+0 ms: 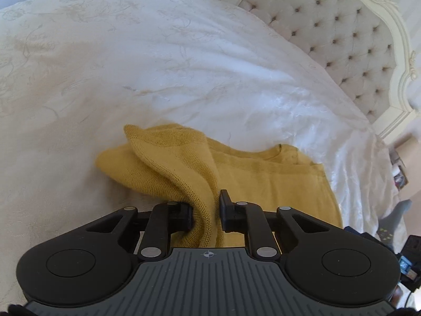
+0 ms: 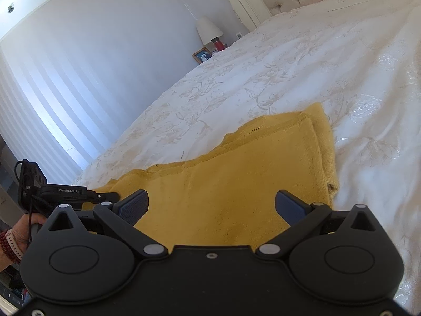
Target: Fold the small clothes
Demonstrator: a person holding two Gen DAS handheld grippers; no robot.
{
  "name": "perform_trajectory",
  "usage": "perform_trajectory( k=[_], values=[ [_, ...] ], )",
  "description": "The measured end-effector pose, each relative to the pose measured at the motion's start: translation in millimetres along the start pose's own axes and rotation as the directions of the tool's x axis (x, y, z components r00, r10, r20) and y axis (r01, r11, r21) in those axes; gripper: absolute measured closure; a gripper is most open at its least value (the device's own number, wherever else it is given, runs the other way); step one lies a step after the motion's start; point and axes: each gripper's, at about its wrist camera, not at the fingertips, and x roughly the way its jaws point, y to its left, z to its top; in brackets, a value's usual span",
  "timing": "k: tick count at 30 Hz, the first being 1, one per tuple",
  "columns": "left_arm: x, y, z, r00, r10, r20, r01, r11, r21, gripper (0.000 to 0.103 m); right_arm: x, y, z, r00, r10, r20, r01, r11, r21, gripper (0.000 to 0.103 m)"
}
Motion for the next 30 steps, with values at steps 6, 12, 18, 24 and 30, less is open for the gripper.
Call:
perform_trajectory(
  k=[6,12,18,24,30],
  values=[
    [8,-72,25,1.0,-0.004,-0.009,0.004,0.999,0.051,0.091,-16,-11,13,0.999,-0.034,0.043,0.032,0.998,0.046,0.001],
    [50,-137,29,0.999,-0.036,-0.022,0.038,0.994,0.098,0.091,-31,-29,27,0.994,-0.076,0.079,0.065,0.99,0.125,0.001],
    [109,-186,11,0.995,-0.049,-0.086,0.06,0.99,0.128,0.091,-44,-48,37,0.987,-0.125,0.104,0.102,0.974,0.201,0.001],
    [147,-206,-7,0.988,-0.022,-0.153,0.043,0.99,0.133,0.088,-56,-64,43,0.979,-0.161,0.126,0.123,0.955,0.271,0.001],
    [129,-221,-1,0.986,-0.119,-0.12,0.135,0.982,0.135,0.059,-61,-71,44,0.974,-0.175,0.143,0.124,0.942,0.312,0.001]
  ],
)
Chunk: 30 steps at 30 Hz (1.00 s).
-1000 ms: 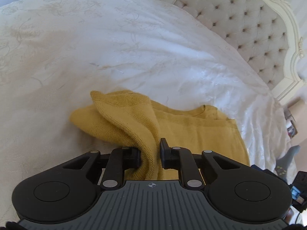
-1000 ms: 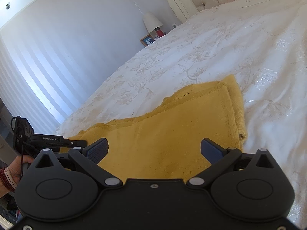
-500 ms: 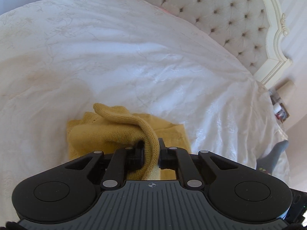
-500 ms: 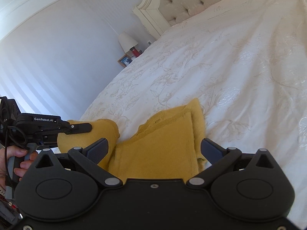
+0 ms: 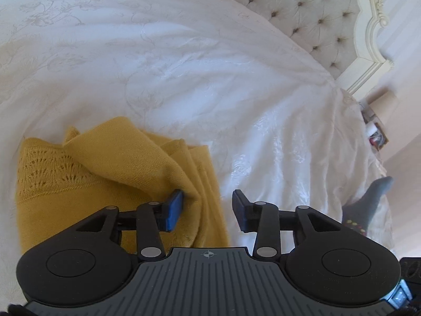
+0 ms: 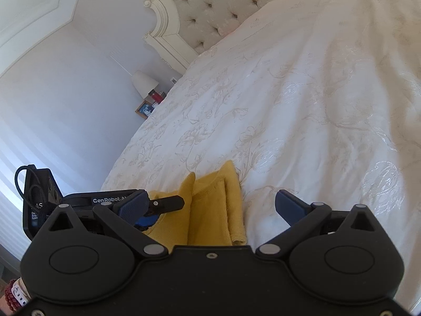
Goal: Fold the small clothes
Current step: 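Fold the held edge over the sweater and open the left gripper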
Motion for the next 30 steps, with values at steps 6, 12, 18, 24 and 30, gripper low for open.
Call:
perform_trajectory(
  k=[6,12,18,24,30],
  values=[
    [-47,-29,9,0.985,-0.066,0.156,0.05,0.993,0.105,0.044,2,-1,-1,1.0,-0.004,0.001,0.004,1.0,-0.009,0.001],
    [-90,-14,-14,0.967,0.038,0.253,-0.078,0.986,0.149,0.041,11,6,-8,0.998,0.034,-0.058,-0.036,0.999,-0.039,0.001],
    [-110,40,-67,0.95,0.234,0.209,-0.255,0.964,0.079,0.041,21,20,-21,0.992,0.056,-0.117,-0.07,0.991,-0.115,0.001],
    [-114,70,-128,0.933,0.338,0.121,-0.349,0.934,0.078,0.041,30,36,-38,0.987,0.046,-0.152,-0.078,0.974,-0.211,0.001],
    [-100,47,-149,0.926,0.337,0.168,-0.369,0.901,0.229,0.041,35,44,-50,0.982,0.055,-0.182,-0.099,0.965,-0.243,0.001]
  ],
)
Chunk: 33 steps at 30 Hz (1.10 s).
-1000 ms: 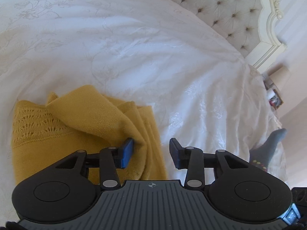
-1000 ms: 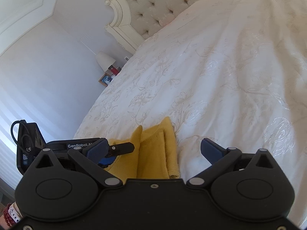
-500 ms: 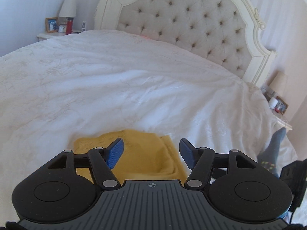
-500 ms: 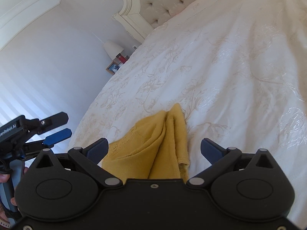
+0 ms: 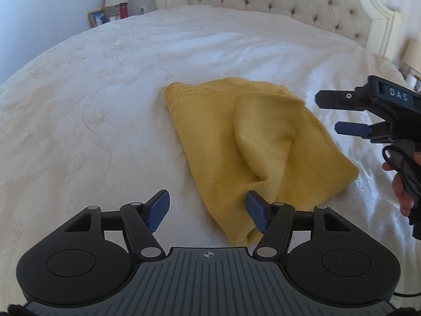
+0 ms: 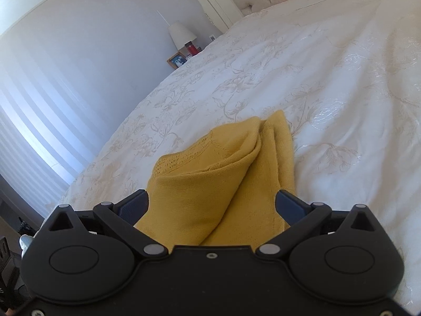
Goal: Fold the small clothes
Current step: 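Fold the held edge over the sweater and open the left gripper, then grasp the folded sweater edge with the right gripper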
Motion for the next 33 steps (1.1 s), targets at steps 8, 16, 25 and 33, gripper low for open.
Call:
perform_trajectory(
  k=[8,16,25,33],
  values=[
    [26,-67,-4,0.991,-0.132,-0.018,0.132,0.959,0.249,0.04,-2,-2,2,1.0,0.007,-0.008,-0.007,1.0,0.007,0.001],
    [13,-92,-26,0.938,-0.348,-0.014,0.323,0.857,0.402,0.04,-5,-8,7,1.0,0.003,-0.026,-0.002,1.0,0.023,0.001],
    [-21,-54,-43,0.951,-0.307,0.042,0.279,0.906,0.319,0.04,7,-2,-1,0.994,0.0,-0.114,-0.004,0.999,-0.032,0.001],
    [-29,-17,-36,0.973,-0.198,0.115,0.182,0.974,0.138,0.039,12,-6,-3,0.985,0.033,-0.167,-0.037,0.999,-0.026,0.003]
  ],
)
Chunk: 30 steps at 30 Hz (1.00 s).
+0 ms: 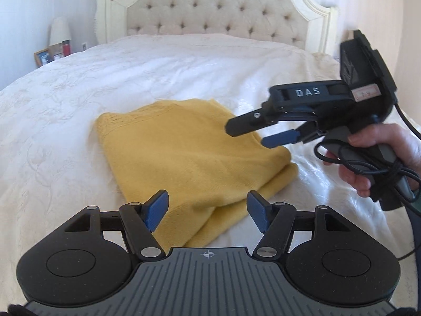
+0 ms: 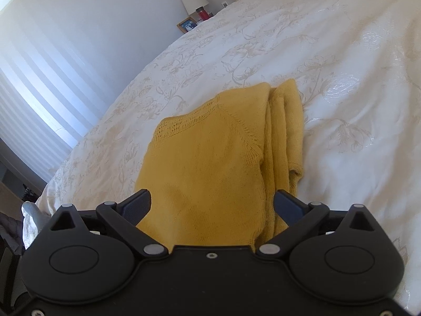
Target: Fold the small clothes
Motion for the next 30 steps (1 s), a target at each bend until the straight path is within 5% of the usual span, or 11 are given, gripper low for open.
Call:
perform_trajectory(
  k=[10,11,13,14,16,21,25,29,30],
  values=[
    [4,22,8,0.999,0.034,-0.042,-0.04,0.99,-0.134,0.039,25,-9,-1,1.0,-0.012,0.015,0.012,1.0,0.013,0.015],
    [4,23,8,0.998,0.036,-0.044,-0.042,0.989,-0.139,0.039,27,-11,-1,1.0,-0.015,0.016,0.015,1.0,0.014,0.02],
    [6,27,9,0.998,0.042,-0.047,-0.048,0.988,-0.149,0.039,28,-12,-1,0.999,-0.049,0.014,0.049,0.999,0.001,0.068],
    [6,28,9,0.998,0.044,-0.048,-0.051,0.986,-0.156,0.039,27,-14,0,0.999,-0.038,0.017,0.038,0.999,0.013,0.08],
    [9,32,13,0.997,0.05,-0.05,-0.058,0.983,-0.174,0.039,19,-20,2,1.0,0.003,0.029,-0.005,0.997,0.071,0.085],
    [13,40,23,0.997,0.069,-0.037,-0.076,0.971,-0.226,0.039,-20,-8,11,0.999,-0.033,0.014,0.033,0.999,0.009,0.093],
    [25,44,25,0.995,0.086,-0.057,-0.097,0.964,-0.246,0.039,-13,-20,8,0.994,-0.098,-0.041,0.099,0.995,0.017,0.091],
    [28,48,23,0.995,0.075,-0.071,-0.092,0.952,-0.291,0.039,-7,-16,6,0.998,-0.059,-0.037,0.059,0.998,0.001,0.077],
    [29,48,22,0.994,0.074,-0.08,-0.094,0.951,-0.295,0.039,-7,-14,5,0.998,-0.05,-0.036,0.05,0.999,-0.011,0.057]
  ],
)
